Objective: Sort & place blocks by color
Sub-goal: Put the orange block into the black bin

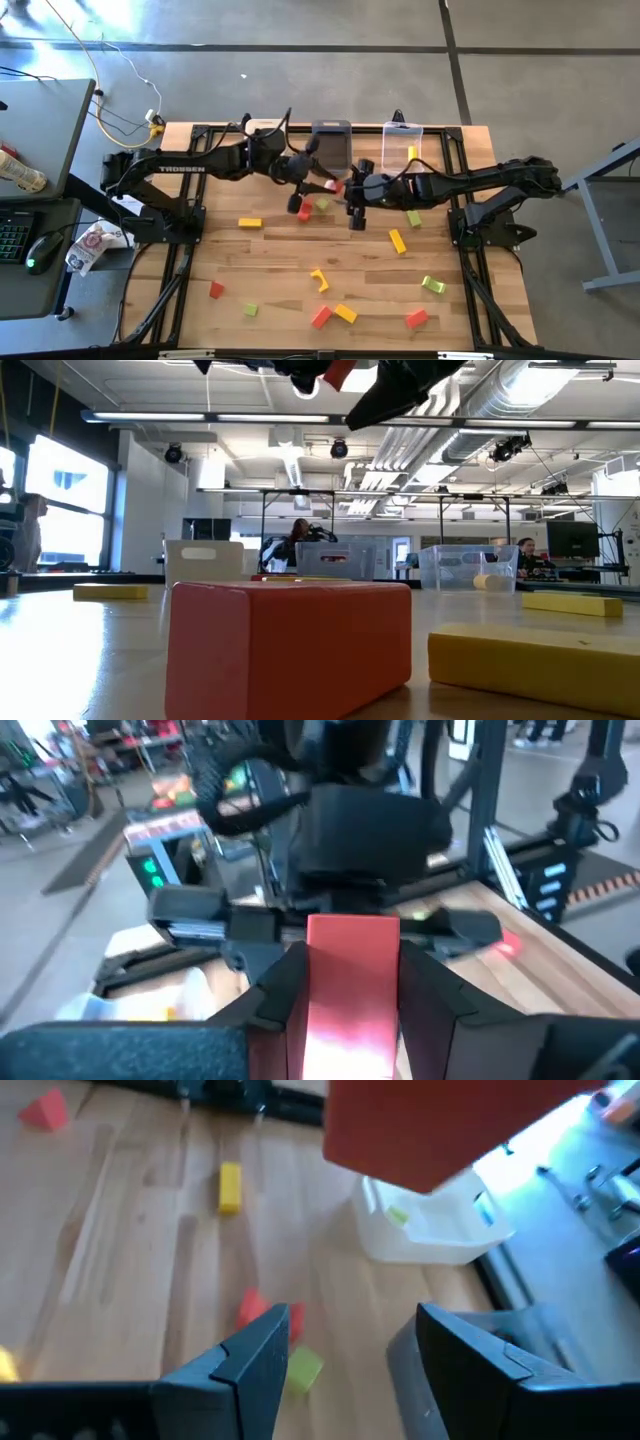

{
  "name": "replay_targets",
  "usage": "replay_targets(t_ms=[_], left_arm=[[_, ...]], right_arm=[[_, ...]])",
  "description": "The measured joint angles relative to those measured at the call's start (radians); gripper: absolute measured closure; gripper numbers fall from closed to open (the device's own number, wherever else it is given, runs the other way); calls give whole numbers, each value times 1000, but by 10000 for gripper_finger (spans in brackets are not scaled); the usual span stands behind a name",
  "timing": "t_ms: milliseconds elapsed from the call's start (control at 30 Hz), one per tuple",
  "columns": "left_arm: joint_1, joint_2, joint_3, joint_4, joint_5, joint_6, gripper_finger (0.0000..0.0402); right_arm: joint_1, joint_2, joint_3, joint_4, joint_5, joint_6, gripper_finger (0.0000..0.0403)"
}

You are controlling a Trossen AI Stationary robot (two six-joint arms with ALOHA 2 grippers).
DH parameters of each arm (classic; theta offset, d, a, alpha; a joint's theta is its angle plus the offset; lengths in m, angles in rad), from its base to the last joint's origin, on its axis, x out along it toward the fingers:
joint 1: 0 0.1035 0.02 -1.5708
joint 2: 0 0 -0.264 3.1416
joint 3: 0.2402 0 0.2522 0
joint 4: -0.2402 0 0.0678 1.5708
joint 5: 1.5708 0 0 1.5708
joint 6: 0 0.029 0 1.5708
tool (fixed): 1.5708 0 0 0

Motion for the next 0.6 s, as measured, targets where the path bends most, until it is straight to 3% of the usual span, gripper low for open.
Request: replay_targets(t_ms=[600], left_arm=[[106, -27, 0, 95, 85, -55, 310]], right_arm=[[-2, 0, 0, 227, 184, -67, 199]])
